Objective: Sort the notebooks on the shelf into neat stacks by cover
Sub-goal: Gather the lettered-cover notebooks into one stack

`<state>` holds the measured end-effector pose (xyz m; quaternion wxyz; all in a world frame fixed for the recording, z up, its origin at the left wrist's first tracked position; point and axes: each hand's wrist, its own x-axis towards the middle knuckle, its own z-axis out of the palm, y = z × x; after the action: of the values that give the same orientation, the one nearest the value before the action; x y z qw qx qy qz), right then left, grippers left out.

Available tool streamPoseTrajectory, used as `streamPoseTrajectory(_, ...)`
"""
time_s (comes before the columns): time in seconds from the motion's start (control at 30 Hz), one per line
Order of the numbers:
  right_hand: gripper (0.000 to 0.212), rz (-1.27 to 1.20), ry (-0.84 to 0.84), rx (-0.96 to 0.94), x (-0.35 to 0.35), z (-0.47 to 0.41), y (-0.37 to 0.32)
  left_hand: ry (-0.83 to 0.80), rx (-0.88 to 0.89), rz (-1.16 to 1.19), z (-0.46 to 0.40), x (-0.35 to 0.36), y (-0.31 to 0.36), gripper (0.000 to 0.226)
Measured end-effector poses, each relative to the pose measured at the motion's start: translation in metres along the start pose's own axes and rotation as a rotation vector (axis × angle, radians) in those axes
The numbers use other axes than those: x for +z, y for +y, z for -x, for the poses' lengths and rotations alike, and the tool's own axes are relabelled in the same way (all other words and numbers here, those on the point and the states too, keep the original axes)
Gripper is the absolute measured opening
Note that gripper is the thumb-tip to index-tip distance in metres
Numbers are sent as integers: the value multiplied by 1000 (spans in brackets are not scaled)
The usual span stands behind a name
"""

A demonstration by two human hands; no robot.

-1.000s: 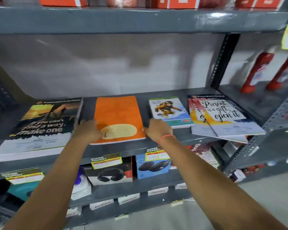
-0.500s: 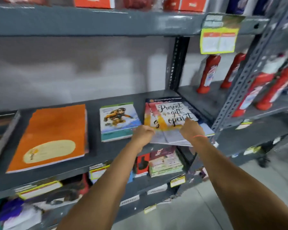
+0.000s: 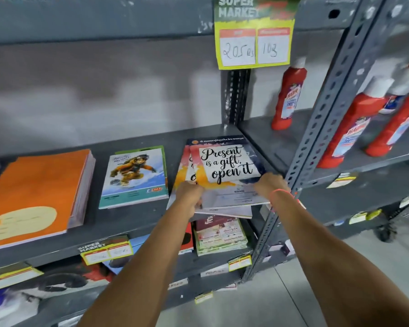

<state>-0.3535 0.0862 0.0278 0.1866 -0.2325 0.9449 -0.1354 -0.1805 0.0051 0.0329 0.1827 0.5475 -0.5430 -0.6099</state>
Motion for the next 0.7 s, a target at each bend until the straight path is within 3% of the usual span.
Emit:
streamPoseTrajectory(0.1,39,-42,-30,-16,-3,-5,1,41,11,-23,-6,0,0,41)
streamPoseTrajectory(0.33,7,-248,-96,-97,-20,-8,0,84,100,-54,-4,-9,16,22)
streamPoseTrajectory(0.5,5,-561,-126,-126,-34,5,-15,102,116,-33,8,-38,29,11)
streamPoseTrajectory(0.6,18,-715,-143,-184,-35,21,-42,143,160,0,13,-72,32,26)
streamPoseTrajectory(0.7,23,-708,-195,-299,-30,48,-84,194,214,17,24,-125,32,10)
